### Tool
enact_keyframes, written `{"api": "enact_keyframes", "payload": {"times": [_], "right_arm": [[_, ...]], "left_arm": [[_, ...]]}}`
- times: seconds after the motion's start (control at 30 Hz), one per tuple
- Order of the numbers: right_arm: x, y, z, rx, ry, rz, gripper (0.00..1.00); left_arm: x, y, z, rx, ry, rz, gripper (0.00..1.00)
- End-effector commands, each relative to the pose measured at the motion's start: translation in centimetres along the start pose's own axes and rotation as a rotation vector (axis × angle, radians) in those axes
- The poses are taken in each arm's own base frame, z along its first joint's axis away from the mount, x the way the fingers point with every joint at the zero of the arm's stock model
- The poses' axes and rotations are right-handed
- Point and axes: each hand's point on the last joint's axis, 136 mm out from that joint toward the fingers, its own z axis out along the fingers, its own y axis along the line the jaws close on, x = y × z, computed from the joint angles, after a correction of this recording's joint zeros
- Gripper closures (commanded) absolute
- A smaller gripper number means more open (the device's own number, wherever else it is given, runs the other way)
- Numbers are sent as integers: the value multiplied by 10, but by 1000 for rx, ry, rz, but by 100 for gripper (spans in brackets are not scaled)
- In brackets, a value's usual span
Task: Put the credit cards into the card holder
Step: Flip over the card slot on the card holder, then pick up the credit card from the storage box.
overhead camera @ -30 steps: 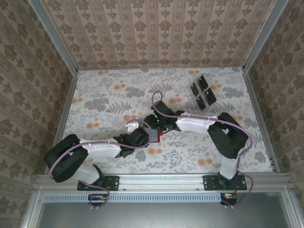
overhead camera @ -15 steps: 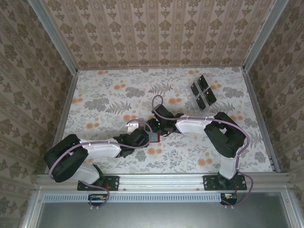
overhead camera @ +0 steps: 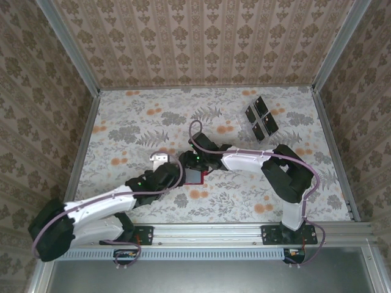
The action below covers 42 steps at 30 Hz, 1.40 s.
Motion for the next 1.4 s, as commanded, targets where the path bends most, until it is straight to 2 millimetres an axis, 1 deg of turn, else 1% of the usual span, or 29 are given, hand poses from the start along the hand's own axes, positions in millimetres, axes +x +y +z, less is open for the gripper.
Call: {"api": "enact_keyframes", "payload": {"times": [0.0,0.1,0.2,0.27,0.33,0.4,0.5,0.6,0.7,0.77,0.83,0.87,0.93,1.03,1.13,1.2,1.27,1.37], "right_arm": [[7,9,6,12,35,0,49],[10,14,17,23,51,-6,49],[13,17,32,46,67,-17,49],[15,15,44,66,81,-21,49],[19,8,54,91,93,-19,49],[22,4,61,99,106,-15,49],[24,5,63,91,112,-10,49],[18,13,54,64,91,-23,49],[6,33,37,-1,62,-46,48],[-5,48,19,-49,28,-60,48],[-21,59,-3,-84,-18,-73,48],[-28,61,-15,-92,-38,-74,48],[-42,57,-39,-84,-80,-73,48],[-62,34,-72,-16,-135,-74,48],[-80,-10,-106,123,-192,-69,48],[-95,-49,-136,269,-242,-77,49],[-107,-79,-163,396,-284,-94,49],[-124,-111,-193,499,-313,-91,50]], "left_arm": [[-3,26,-11,-77,-12,-28,0],[-5,35,-17,-83,-20,-61,0],[-3,42,-19,-89,-14,-83,0],[-2,46,-19,-94,-12,-96,0],[-1,48,-20,-92,-12,-104,0],[-1,50,-20,-94,-11,-109,0],[1,52,-20,-93,-4,-108,0],[2,53,-18,-89,6,-107,0],[2,55,-17,-86,13,-108,0],[1,56,-15,-85,20,-111,0],[0,56,-13,-80,24,-113,0],[-2,55,-11,-76,26,-112,0],[-5,53,-8,-63,31,-109,0],[-10,46,1,-32,45,-104,0],[-11,40,12,-25,83,-88,0],[-12,37,20,-28,105,-73,0],[-13,35,28,-30,120,-67,0],[-14,33,40,-39,148,-66,0]]}}
